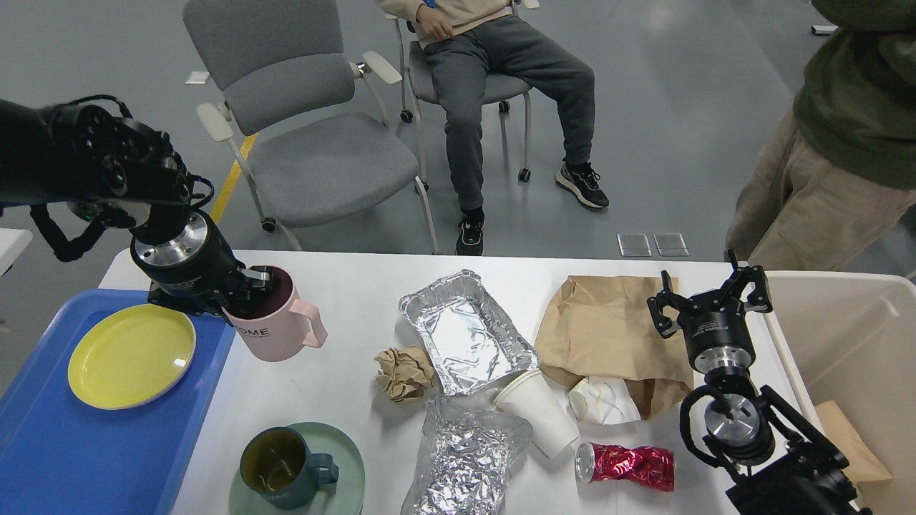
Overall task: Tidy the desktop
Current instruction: 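Carry the pink mug onto the blue tray with the left gripper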
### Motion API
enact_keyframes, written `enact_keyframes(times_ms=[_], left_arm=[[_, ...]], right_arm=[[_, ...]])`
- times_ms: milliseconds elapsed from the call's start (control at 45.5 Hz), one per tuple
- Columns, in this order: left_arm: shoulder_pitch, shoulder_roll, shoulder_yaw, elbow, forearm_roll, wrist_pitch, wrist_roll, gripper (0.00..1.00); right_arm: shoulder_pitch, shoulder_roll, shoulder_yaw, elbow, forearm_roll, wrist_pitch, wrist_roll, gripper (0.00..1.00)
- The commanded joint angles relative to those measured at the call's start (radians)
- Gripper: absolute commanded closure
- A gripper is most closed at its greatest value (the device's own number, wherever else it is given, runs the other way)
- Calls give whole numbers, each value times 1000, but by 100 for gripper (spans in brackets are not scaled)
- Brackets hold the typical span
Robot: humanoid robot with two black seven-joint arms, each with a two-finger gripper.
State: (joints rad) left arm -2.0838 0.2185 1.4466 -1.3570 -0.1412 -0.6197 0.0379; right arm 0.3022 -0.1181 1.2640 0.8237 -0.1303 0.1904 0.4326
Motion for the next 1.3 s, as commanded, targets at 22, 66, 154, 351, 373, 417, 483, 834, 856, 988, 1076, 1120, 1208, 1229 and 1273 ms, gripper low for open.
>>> enact_keyframes(times_ms=[22,66,154,351,373,417,483,834,856,988,1076,1120,1208,1229,1273], left_arm=[[-133,41,1,-131,60,0,-3,100],[-157,54,3,-154,74,0,-4,100],[-177,70,21,-168,84,-2,-12,100],[-170,85,31,-162,88,1,-15,100],[-167,94,31,-162,89,1,-15,100],[-162,117,32,-157,92,1,-15,100],[-141,169,41,-128,126,1,-13,100],[200,587,-84,231,454,-77,-59,100],[232,596,-94,254,477,-77,-75,100],[390,660,-167,395,571,-75,-194,100],[499,690,-225,479,606,-71,-228,100],[551,696,-261,519,612,-72,-233,100],[666,697,-336,587,635,-71,-233,100],[697,697,-354,601,644,-69,-233,100],[755,697,-394,636,658,-69,-234,99]], right_arm=[[0,0,0,0,0,0,0,0],[0,0,0,0,0,1,0,0],[0,0,0,0,1,0,0,0],[0,0,0,0,0,1,0,0],[0,0,0,0,1,0,0,0],[0,0,0,0,1,0,0,0],[0,0,0,0,1,0,0,0],[0,0,0,0,1,1,0,0],[0,0,0,2,1,1,0,0],[-1,0,0,2,1,0,0,0],[0,0,0,2,0,1,0,0],[0,0,0,0,1,1,0,0],[0,0,0,2,1,0,0,0],[0,0,0,0,1,1,0,0],[0,0,0,0,1,0,0,0]])
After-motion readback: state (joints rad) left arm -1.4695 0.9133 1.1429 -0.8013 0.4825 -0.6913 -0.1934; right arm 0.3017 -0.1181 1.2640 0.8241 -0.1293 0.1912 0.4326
